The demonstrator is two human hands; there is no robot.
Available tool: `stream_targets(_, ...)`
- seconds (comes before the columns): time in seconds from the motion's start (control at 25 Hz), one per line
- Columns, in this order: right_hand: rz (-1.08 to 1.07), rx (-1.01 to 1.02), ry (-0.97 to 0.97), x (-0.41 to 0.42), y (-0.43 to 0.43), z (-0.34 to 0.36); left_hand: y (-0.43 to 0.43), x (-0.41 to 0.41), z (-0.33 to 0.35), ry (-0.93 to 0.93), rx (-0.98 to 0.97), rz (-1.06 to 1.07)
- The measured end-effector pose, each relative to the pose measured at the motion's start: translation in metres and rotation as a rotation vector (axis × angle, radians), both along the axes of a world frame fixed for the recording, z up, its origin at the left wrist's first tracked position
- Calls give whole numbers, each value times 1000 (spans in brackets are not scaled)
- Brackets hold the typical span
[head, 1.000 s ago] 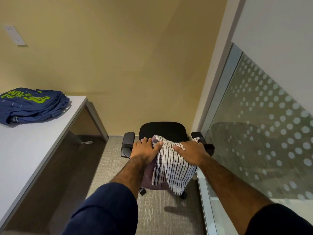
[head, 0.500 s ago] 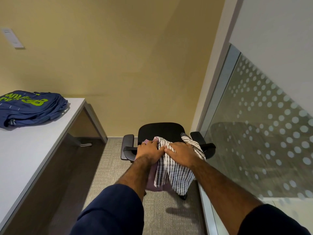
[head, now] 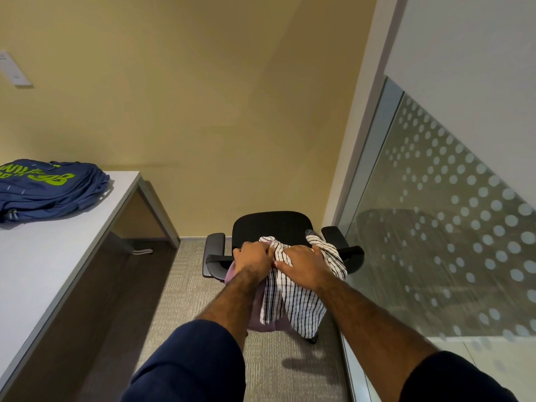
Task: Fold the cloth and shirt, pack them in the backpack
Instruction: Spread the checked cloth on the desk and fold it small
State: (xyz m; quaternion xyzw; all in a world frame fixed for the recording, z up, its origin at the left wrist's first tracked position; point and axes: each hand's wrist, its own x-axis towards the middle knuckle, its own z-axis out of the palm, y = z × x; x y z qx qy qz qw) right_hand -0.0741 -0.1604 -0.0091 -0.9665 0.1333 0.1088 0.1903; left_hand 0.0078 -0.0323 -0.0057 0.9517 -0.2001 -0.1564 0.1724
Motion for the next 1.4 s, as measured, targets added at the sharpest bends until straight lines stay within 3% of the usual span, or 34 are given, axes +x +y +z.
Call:
stream_targets(0.44,-208,150,-179,13,13,8,5,-3,-6,-99,-286,24)
stream_targets(0.6,-191,105,-242,12,11,7,13,0,-3,-67,-359,62)
stream_targets(0.68,-192,100,-256,10,9,8,21,7,1,-48,-210,106)
stream_targets(0.8,-179,87,-222,8,10,12,36,12,-6,15,163,147)
stream_targets(0.96,-155,62,-205,8,11,10,34,8,-13,23,285,85)
stream_targets(1.16,-169,55,-224,5,14,14,25,3,0,2,203,81)
stream_targets(1.4,-176,93,-353,16,22,26,33,0,2,-145,-189,113)
